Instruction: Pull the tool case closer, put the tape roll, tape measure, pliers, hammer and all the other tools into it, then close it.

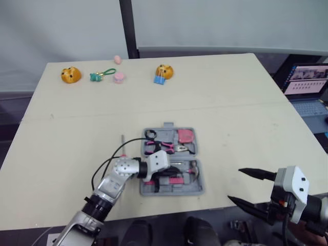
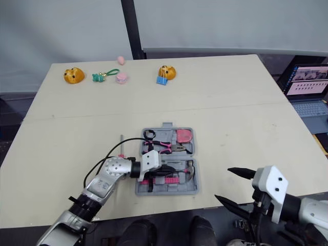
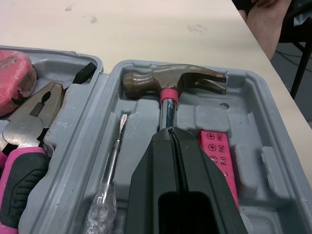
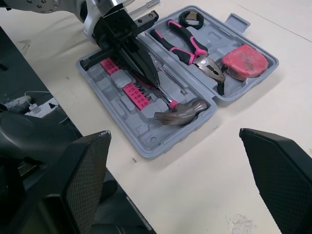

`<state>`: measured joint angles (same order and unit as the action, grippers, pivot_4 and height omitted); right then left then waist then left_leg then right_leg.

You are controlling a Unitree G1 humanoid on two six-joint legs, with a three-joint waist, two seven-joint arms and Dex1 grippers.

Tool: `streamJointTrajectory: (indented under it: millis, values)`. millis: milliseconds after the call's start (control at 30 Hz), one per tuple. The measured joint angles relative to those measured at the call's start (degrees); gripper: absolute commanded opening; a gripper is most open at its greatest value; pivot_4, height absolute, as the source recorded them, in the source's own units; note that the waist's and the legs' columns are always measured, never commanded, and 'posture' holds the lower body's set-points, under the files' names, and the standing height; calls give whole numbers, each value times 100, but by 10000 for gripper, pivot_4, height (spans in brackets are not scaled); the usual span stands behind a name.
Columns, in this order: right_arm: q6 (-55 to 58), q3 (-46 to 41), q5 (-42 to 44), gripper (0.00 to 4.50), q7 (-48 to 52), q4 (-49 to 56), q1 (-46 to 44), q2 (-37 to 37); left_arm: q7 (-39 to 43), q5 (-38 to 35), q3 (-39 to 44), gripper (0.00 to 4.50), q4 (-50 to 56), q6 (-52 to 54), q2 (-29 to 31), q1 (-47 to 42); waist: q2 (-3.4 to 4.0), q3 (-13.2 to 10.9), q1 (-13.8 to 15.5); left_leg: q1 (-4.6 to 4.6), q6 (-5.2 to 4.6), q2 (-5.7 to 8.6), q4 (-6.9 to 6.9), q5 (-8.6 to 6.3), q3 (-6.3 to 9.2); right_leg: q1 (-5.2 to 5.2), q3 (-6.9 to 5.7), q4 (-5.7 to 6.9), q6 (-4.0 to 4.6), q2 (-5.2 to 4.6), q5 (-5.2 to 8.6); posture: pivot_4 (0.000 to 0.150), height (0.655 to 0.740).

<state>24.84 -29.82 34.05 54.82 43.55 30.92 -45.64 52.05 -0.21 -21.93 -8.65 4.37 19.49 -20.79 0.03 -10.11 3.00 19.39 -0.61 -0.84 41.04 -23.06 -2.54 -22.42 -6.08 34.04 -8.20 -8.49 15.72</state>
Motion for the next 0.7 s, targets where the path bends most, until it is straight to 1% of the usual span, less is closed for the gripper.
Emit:
streamJointTrajectory:
  millis: [233, 500, 700]
  values:
    - [5, -1, 2, 45000, 0, 1, -14, 0, -84, 259, -171, 305, 168, 4, 90, -2, 21, 17, 0, -8, -2, 0, -3, -1, 0, 6, 0, -4, 0, 0, 0, 1500, 7400]
    - [20, -20, 8, 45000, 0, 18, -7, 0, -89, 86, -104, 305, 169, 690, -78, -26, 60, 57, 13, -24, -11, 1, -4, -7, 16, 31, -2, -18, 0, -1, 0, 1500, 7400]
    - [21, -114, 12, 45000, 0, 54, 101, 0, 12, 80, -153, 305, 65, 739, -74, -98, 78, 77, 11, -30, -14, 1, -5, -10, 35, 42, -4, -25, 0, -2, 0, 1500, 7400]
